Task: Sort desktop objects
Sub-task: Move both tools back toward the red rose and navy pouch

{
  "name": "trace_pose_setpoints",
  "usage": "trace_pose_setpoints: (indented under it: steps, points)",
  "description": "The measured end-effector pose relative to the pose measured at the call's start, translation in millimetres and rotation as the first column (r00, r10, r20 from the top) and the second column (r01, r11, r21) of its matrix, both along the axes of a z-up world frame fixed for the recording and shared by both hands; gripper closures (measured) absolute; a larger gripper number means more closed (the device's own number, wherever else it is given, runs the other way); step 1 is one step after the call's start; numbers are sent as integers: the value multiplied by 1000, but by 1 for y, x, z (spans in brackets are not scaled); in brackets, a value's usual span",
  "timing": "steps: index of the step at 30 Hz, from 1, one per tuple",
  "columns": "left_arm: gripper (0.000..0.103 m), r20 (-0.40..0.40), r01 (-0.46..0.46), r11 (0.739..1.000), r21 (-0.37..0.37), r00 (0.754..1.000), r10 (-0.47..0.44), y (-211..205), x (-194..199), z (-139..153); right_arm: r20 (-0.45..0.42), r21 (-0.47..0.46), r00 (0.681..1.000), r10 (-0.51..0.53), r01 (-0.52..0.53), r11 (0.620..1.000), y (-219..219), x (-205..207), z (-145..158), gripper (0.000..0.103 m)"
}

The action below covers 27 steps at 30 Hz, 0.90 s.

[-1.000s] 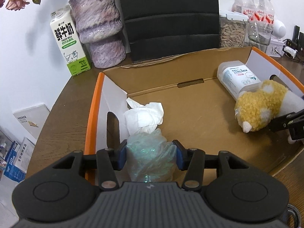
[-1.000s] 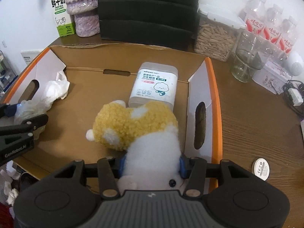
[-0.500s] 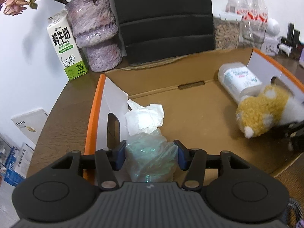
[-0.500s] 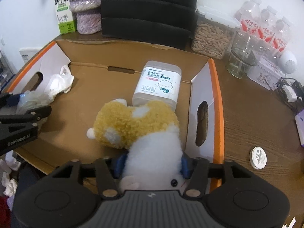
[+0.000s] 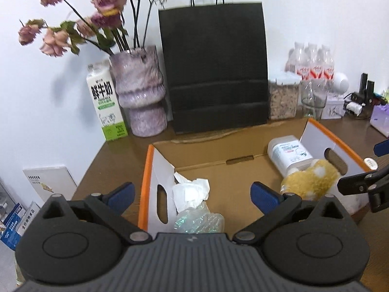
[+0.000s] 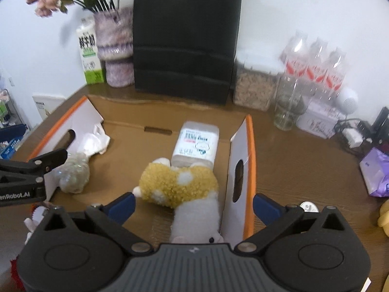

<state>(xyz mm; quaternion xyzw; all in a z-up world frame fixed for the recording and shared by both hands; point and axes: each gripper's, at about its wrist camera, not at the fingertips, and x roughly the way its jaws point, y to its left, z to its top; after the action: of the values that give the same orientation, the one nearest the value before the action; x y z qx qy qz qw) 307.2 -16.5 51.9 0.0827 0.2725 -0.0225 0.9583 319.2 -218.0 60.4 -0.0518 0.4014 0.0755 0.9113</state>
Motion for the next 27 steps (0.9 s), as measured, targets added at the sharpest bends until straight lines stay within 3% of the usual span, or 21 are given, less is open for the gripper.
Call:
trace_pose_setpoints:
  steps: [12,19,27]
  points:
    - [0,137,9,1000,-21,991,-6,16,-77,12,203,52,979,34,-46,998,-8,-89,24,0]
    - [0,179,-37,996,-78,983,51,33,-121,2,246,103,969,20,-47,994,-7,-140,1,0]
    - [0,145,-99,983,-153,982,121,52,-154,-20,248,123,969,20,-52,991,4,-183,-36,0]
